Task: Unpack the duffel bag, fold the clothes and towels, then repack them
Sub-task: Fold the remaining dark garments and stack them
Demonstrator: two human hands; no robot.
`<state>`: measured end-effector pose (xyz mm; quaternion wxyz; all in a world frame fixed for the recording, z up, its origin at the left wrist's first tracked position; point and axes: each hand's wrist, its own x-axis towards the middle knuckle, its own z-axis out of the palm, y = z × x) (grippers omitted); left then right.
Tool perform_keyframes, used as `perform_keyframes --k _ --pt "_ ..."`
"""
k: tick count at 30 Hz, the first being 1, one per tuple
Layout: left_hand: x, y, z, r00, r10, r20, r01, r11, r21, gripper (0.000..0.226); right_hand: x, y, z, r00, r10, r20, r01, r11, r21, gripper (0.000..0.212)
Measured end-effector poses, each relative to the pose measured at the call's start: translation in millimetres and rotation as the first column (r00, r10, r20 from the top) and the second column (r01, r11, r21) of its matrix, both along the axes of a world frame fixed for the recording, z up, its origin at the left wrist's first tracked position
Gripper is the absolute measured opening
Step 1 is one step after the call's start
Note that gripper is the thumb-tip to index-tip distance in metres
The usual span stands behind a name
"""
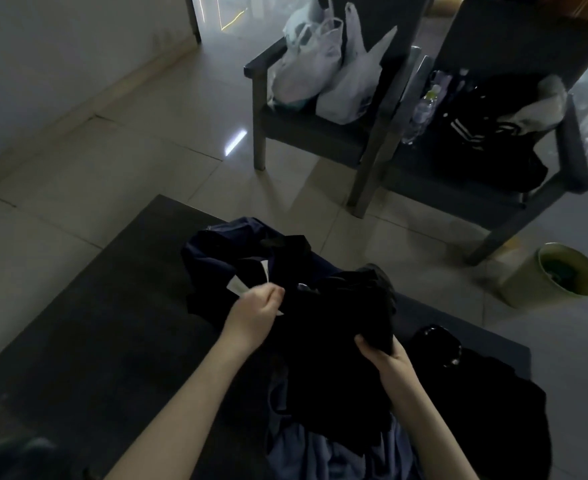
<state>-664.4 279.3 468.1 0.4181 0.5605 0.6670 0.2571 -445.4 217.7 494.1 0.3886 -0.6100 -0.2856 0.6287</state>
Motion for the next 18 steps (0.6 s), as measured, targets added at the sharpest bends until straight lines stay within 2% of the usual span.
perform_keyframes --k 2,4,6,7,9,11,15,18 --pt "-18 37 -10 0.95 -0.044 -0.309 0.085 0.989 0.122 0.022 -6 12 -3 0.999 0.009 0.032 -0.01 1.0 0.02 0.033" --pt "-30 70 -24 0.869 -0.087 -0.488 0.184 0.971 0.155 0.023 -11 26 -5 0.998 0.023 0.052 -0.025 0.999 0.032 0.034" --pt "-37 98 -39 0.731 -0.209 -0.65 0.321 0.945 0.057 0.027 -17 40 -6 0.996 0.047 0.072 -0.05 0.998 0.042 0.035" --pt "-40 110 -46 0.629 -0.305 -0.715 0.403 0.915 -0.036 0.031 -20 46 -6 0.994 0.052 0.093 -0.057 0.997 0.053 0.034" --pt "-46 130 -57 0.433 -0.477 -0.765 0.516 0.827 -0.223 0.042 -26 57 -9 0.991 0.037 0.132 -0.048 0.996 0.081 0.031" --pt "-52 143 -67 0.337 -0.548 -0.765 0.539 0.779 -0.32 0.045 -31 65 -12 0.989 0.023 0.144 -0.037 0.995 0.098 0.03" --pt "-55 156 -79 0.212 -0.519 -0.828 0.612 0.731 -0.301 0.03 -37 78 -14 0.989 0.02 0.15 -0.036 0.994 0.107 0.03" --pt "-54 156 -78 0.211 -0.476 -0.854 0.652 0.719 -0.24 0.026 -40 86 -10 0.986 0.03 0.165 -0.052 0.99 0.133 0.028"
